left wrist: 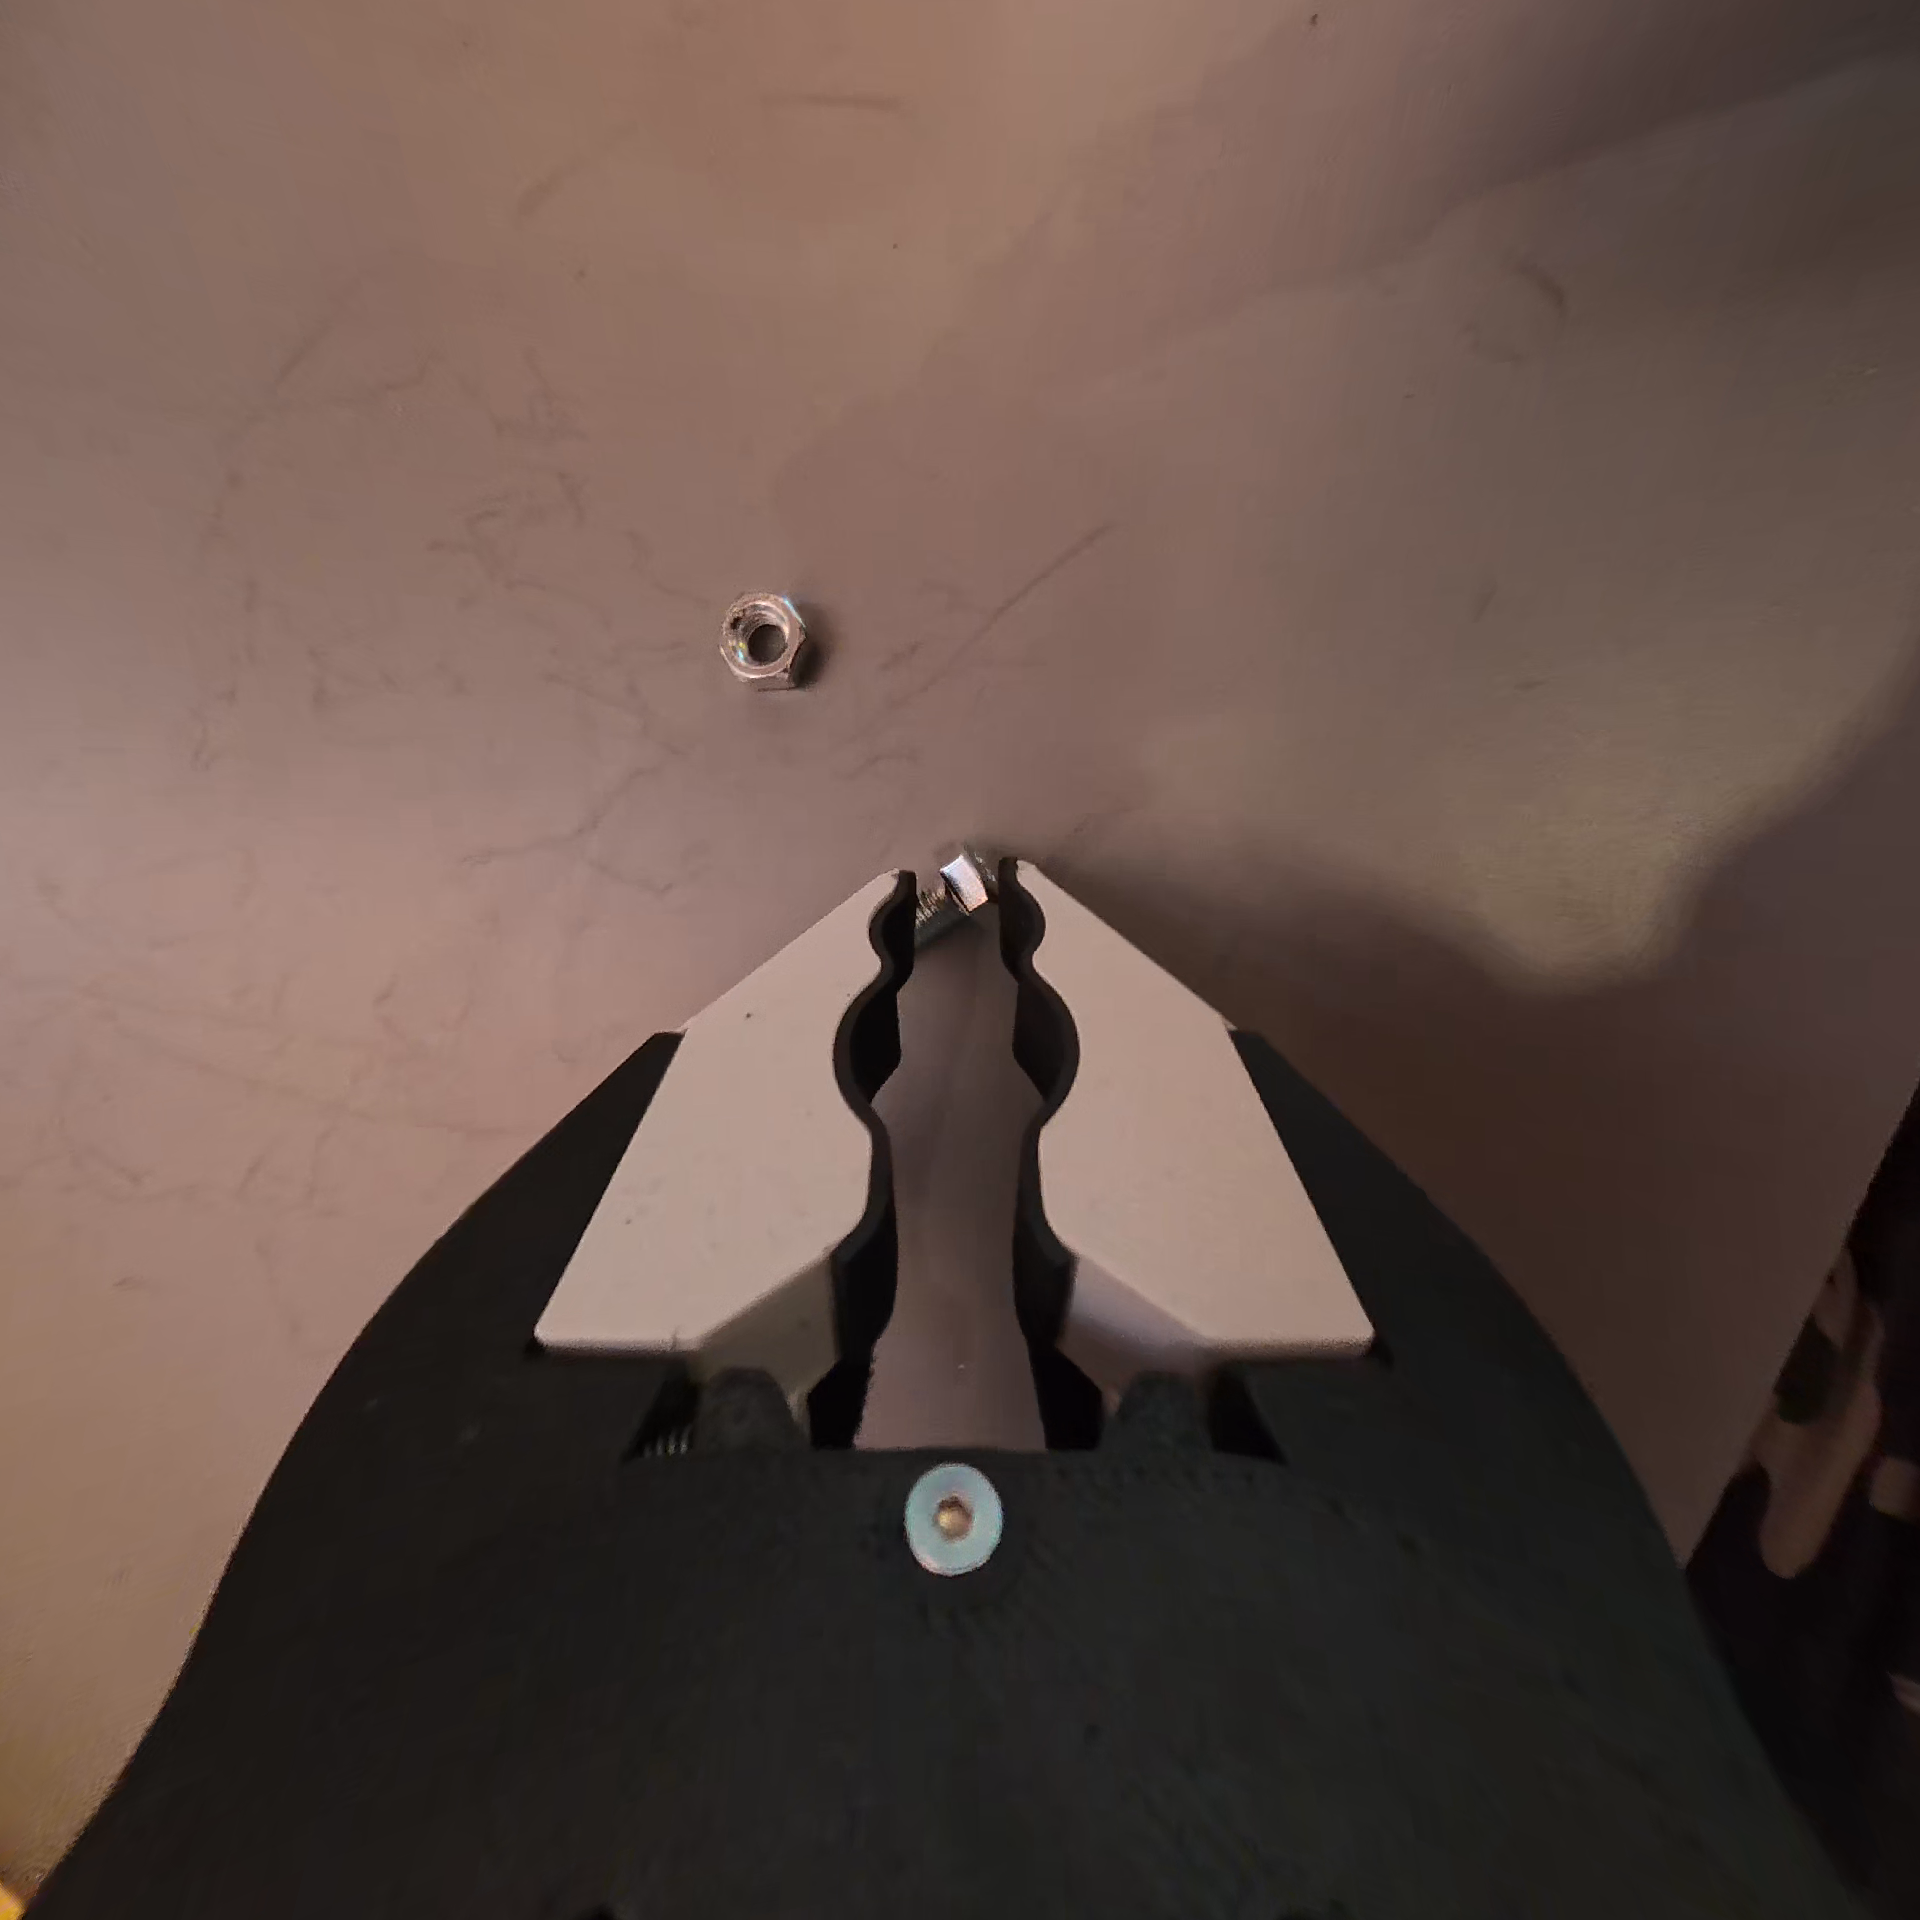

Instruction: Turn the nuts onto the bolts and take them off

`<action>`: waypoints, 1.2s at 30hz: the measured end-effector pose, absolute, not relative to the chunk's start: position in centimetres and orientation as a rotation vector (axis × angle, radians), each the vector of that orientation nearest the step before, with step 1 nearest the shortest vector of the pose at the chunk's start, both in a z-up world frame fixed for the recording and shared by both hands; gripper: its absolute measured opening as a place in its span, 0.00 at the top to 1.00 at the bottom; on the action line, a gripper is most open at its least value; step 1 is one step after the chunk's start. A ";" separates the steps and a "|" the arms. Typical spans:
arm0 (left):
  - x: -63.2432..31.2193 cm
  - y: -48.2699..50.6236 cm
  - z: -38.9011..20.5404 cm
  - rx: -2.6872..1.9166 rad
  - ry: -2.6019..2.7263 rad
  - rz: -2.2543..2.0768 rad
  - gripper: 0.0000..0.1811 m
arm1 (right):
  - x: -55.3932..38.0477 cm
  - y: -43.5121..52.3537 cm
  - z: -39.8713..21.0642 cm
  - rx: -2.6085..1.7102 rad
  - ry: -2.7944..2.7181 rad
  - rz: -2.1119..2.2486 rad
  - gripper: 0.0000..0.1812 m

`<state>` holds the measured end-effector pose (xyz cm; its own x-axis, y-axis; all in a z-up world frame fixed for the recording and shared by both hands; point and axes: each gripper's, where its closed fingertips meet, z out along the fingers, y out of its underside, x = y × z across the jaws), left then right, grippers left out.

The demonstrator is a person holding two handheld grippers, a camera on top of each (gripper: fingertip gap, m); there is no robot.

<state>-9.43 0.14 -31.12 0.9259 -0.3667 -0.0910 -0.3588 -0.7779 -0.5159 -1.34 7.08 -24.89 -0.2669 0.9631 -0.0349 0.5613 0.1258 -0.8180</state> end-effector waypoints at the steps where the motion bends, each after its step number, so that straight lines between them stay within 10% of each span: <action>1: -9.3 0.2 -31.1 -2.528 0.522 -0.008 0.93 | -1.3 7.0 -24.9 -1.466 -1.895 1.015 0.95; 20: -6.9 1.2 -30.8 -2.295 0.753 0.226 0.96 | -1.8 6.5 -25.5 -1.492 -1.900 1.069 0.95; 36: 0.0 2.6 -24.7 -1.786 1.346 0.560 0.97 | -3.6 3.3 -23.8 -1.736 -1.691 1.937 0.89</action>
<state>-0.01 2.61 -24.75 0.3320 -0.5753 -0.7476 -0.9357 -0.1008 -0.3380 -3.64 3.33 -23.80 -0.3733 0.6342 -0.6771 0.5855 -0.4050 -0.7022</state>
